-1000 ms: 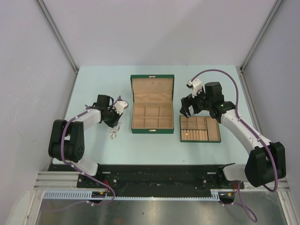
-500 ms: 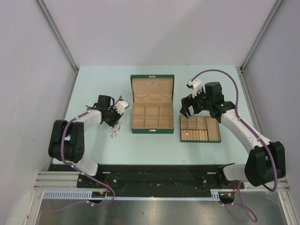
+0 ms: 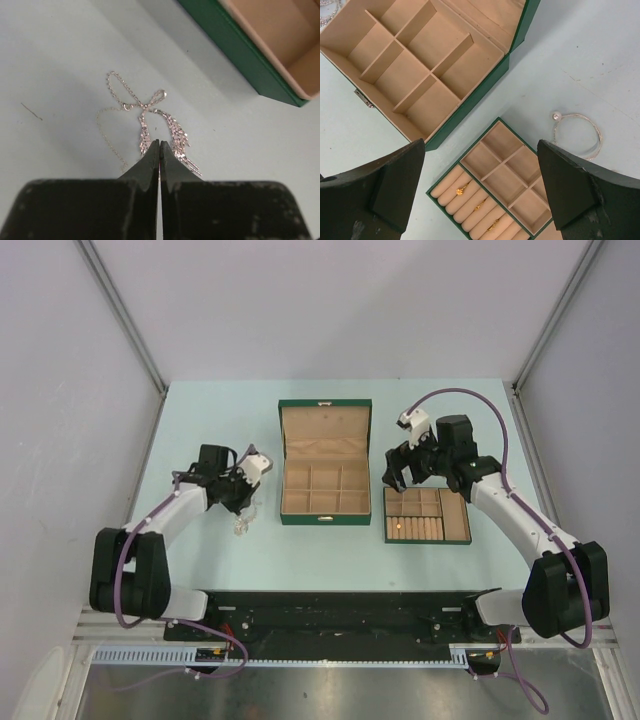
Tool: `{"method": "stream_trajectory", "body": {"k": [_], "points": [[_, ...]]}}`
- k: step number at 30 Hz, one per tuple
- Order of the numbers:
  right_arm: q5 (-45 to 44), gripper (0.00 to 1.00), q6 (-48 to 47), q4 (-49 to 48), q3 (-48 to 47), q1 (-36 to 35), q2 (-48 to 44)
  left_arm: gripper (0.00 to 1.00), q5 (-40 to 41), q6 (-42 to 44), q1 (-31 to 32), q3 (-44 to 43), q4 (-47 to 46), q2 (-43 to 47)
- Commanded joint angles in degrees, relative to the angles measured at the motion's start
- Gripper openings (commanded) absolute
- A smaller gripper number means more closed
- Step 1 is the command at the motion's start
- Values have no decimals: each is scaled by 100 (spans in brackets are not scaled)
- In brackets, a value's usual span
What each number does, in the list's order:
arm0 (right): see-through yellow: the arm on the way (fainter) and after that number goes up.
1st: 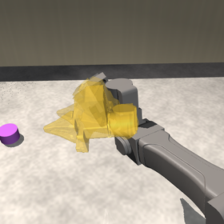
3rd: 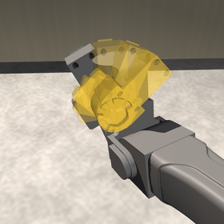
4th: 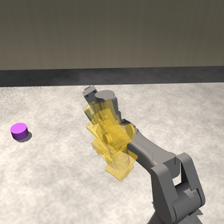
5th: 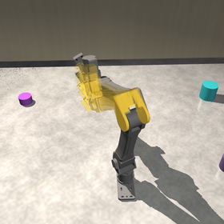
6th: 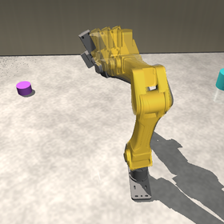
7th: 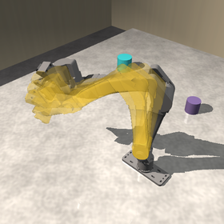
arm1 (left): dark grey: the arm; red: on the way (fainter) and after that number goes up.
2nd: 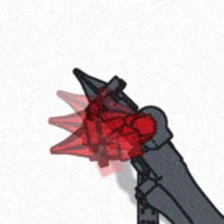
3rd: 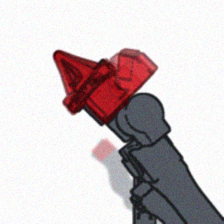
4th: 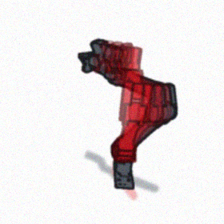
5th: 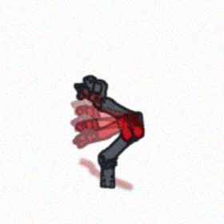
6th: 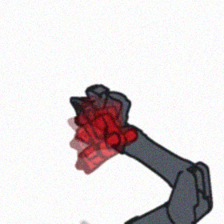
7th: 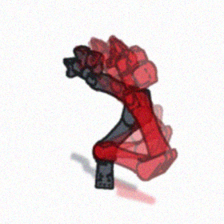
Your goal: Organize the mixed jewelry
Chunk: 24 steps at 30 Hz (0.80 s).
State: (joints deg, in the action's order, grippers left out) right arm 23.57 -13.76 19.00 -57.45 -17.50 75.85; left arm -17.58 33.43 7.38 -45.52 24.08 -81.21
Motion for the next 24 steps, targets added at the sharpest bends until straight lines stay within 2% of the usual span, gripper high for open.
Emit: {"method": "stream_trajectory", "body": {"k": [1,6,9,10,12,15,24], "points": [[191,100,-21,-107,-214,-113,0,0,-377,-30,18,-124,264,527],[148,100,-13,-143,-214,-219,78,2,-281,6,9,-115,142,554],[113,100,-4,-152,-214,-237,52,16,-123,23,18,-177,36,256],[104,100,-13,-125,-214,-237,35,24,-88,41,18,-194,10,72],[69,100,-21,-99,-214,-237,26,31,-9,76,9,-247,-43,-87],[60,100,-30,-73,-214,-219,17,37,97,102,18,-309,-140,-334],[95,100,-39,-46,-214,-175,52,40,370,120,9,-300,-351,-677]]}}
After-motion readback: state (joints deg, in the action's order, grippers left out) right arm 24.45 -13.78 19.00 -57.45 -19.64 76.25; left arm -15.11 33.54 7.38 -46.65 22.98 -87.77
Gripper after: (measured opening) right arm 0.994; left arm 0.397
